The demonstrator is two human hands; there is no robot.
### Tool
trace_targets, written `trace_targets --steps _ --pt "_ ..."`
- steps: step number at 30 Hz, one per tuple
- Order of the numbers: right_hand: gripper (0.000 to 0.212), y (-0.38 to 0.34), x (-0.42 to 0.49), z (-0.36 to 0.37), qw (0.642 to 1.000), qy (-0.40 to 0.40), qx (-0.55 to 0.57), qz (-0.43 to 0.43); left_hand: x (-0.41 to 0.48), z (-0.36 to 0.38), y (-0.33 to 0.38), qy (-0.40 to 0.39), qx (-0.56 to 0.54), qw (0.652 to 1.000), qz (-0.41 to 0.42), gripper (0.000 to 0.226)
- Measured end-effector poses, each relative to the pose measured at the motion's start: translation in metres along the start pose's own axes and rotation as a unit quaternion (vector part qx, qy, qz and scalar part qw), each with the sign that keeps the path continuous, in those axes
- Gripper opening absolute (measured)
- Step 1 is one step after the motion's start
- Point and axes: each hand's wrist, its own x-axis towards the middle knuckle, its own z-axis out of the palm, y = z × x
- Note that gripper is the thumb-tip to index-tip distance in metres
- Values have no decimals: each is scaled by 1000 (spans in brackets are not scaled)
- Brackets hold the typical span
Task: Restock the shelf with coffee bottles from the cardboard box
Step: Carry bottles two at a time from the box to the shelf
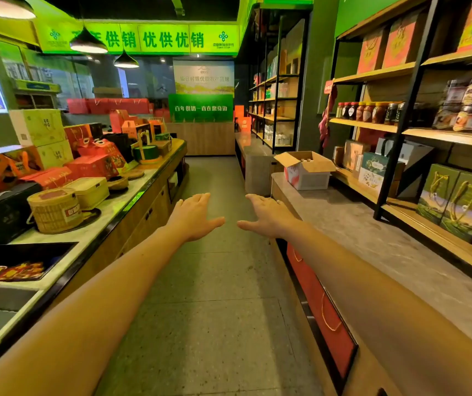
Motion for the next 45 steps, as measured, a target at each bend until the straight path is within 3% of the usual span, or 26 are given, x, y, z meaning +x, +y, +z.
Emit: trace_targets --steps 19,33,45 --pt "81 60 326 41 1000 8 8 27 308 59 -111 -35 7 999 0 83" --pt "81 179 570 67 998 -1 63 16 568 131 -122 -30 -13 999 -12 83" --pt "80 254 751 78 999 3 32 -11 749 177 -147 -31 -25 999 -36 82"
